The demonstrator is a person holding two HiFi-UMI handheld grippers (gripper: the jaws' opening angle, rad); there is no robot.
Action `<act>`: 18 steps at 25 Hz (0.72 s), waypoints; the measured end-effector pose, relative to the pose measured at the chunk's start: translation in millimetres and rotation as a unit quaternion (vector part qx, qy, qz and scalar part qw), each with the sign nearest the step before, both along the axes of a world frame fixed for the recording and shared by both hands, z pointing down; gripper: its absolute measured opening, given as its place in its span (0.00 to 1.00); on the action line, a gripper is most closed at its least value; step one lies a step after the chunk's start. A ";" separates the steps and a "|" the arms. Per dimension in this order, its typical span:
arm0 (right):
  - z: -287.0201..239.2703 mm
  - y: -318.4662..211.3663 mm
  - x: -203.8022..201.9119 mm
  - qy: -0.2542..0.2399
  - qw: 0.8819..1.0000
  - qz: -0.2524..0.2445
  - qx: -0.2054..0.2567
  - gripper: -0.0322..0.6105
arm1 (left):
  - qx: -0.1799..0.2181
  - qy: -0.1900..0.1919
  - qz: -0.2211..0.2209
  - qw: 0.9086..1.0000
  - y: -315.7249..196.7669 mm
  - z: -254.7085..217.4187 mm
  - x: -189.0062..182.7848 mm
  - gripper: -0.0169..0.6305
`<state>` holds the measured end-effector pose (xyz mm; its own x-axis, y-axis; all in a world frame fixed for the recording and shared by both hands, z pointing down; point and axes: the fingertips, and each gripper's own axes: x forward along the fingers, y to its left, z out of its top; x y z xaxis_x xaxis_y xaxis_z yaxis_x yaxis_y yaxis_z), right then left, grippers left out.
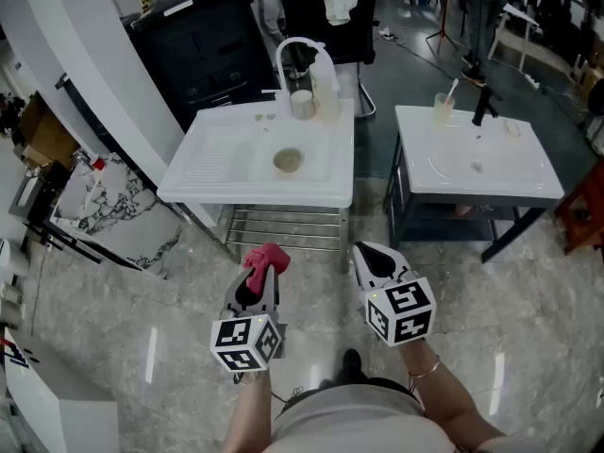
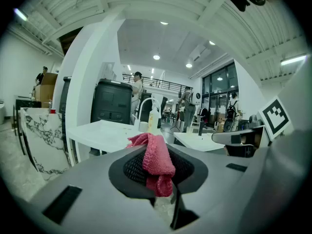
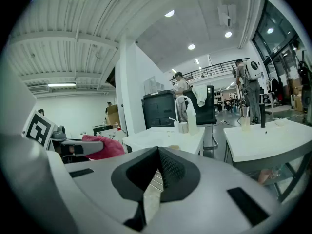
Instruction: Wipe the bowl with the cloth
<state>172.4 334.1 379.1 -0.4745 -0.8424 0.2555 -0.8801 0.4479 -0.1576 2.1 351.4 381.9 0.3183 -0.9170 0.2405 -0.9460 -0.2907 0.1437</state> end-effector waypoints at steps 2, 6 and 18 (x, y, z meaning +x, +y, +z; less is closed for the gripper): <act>-2.6 -5.6 3.5 -0.002 1.000 -0.002 0.005 0.05 | 0.002 -0.001 0.000 1.000 -5.9 -2.7 3.4 0.16; -4.0 -11.7 9.2 -0.013 1.000 -0.012 0.009 0.06 | 0.002 -0.004 -0.001 1.000 -12.2 -4.4 11.6 0.16; -4.4 -35.7 9.7 -0.037 0.999 -0.038 0.003 0.16 | 0.002 -0.015 -0.030 0.999 -17.4 -9.5 10.9 0.16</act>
